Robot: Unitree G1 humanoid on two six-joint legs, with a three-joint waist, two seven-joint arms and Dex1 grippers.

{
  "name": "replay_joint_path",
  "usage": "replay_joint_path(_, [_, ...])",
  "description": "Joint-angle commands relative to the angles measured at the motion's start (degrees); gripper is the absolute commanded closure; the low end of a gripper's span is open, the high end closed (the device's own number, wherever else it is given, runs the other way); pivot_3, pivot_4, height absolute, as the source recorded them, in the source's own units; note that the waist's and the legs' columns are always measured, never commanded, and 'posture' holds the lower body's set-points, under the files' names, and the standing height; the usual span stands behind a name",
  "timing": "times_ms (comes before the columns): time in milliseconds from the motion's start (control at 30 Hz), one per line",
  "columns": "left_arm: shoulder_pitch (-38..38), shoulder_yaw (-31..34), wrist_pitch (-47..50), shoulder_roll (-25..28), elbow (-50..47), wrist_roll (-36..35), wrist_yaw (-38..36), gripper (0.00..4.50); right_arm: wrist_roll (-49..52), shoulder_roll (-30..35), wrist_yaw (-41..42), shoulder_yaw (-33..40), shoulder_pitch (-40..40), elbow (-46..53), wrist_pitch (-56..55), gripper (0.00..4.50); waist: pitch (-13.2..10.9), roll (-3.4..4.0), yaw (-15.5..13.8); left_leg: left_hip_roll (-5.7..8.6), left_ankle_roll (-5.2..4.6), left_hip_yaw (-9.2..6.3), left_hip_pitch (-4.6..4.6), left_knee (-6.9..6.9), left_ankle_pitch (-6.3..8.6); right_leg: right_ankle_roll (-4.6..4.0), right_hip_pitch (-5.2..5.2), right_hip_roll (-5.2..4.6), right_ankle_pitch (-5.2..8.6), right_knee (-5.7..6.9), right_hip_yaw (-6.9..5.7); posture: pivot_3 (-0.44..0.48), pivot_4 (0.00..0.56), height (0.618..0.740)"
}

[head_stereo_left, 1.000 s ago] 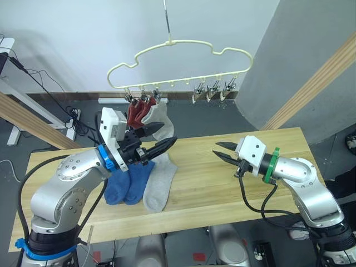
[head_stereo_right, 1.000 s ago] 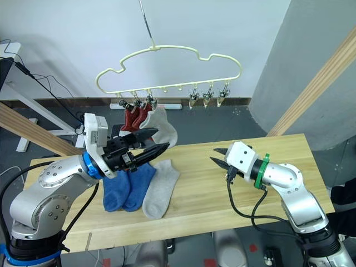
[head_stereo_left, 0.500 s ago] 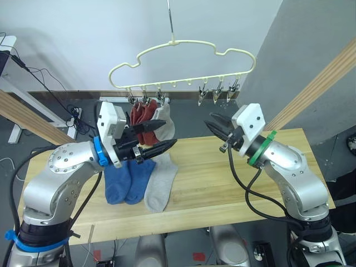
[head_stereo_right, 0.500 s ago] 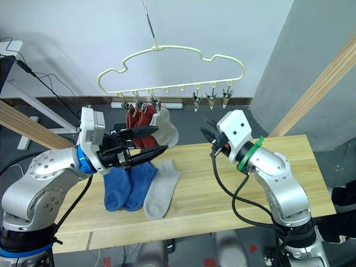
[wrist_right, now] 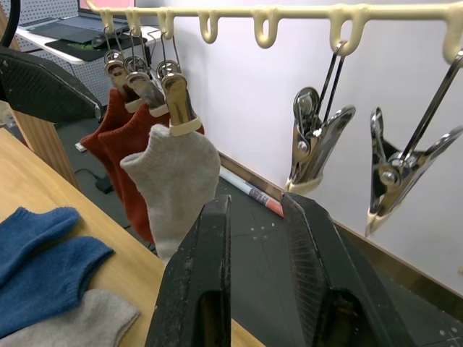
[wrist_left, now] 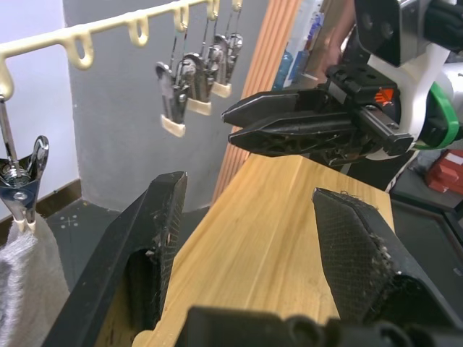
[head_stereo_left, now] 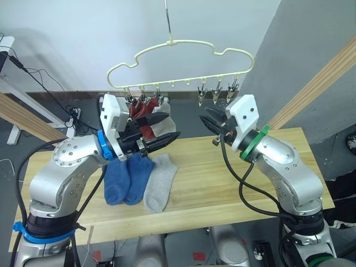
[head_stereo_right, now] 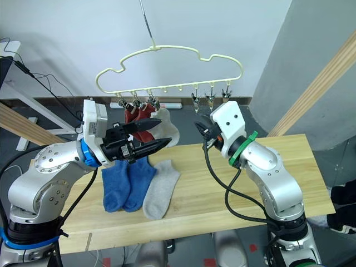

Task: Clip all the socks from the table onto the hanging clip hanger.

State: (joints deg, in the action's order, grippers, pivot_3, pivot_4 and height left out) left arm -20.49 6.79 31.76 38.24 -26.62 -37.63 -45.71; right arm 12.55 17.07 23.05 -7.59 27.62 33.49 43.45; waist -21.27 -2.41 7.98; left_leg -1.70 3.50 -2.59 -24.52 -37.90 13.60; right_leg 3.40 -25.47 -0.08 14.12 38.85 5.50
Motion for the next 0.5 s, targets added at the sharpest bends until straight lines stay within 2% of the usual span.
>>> replay_joint_path(33, [-0.6, -0.4, -1.6, -0.7, -1.5, 0.4, 0.2, 1.45, 0.4, -0.6, -0.9, 0.3, 0.6, 1.4, -1.0, 3.4, 0.0, 0.0, 0.0, 0.0, 0.0, 0.0, 0.0, 0.0, 0.0, 0.0, 0.0, 0.0, 0.0, 0.0, 0.0, -0.217, 0.336, 0.74])
replay_joint_path(133, [-0.7, -0.6, -1.7, -0.9, -1.5, 0.7, 0.4, 1.45, -0.2, -0.5, -1.3, 0.0, 0.7, 1.2, -1.4, 2.85, 0.0, 0.0, 0.0, 0.0, 0.0, 0.0, 0.0, 0.0, 0.0, 0.0, 0.0, 0.0, 0.0, 0.0, 0.0, -0.219, 0.337, 0.74])
replay_joint_path(200, [-0.7, -0.6, -1.9, -1.0, -1.4, 0.8, 0.5, 1.45, -0.4, -0.3, -1.5, -0.1, 0.8, 1.1, -1.6, 2.24, 0.0, 0.0, 0.0, 0.0, 0.0, 0.0, 0.0, 0.0, 0.0, 0.0, 0.0, 0.0, 0.0, 0.0, 0.0, -0.219, 0.337, 0.74])
replay_joint_path(500, [-0.7, -0.9, -2.1, -1.3, -1.2, 1.2, 0.6, 1.45, -0.5, -1.3, -2.8, -0.4, 1.9, 0.1, -1.8, 2.24, 0.0, 0.0, 0.0, 0.0, 0.0, 0.01, 0.0, -0.01, 0.0, 0.0, 0.0, 0.0, 0.0, 0.0, 0.0, -0.222, 0.337, 0.74])
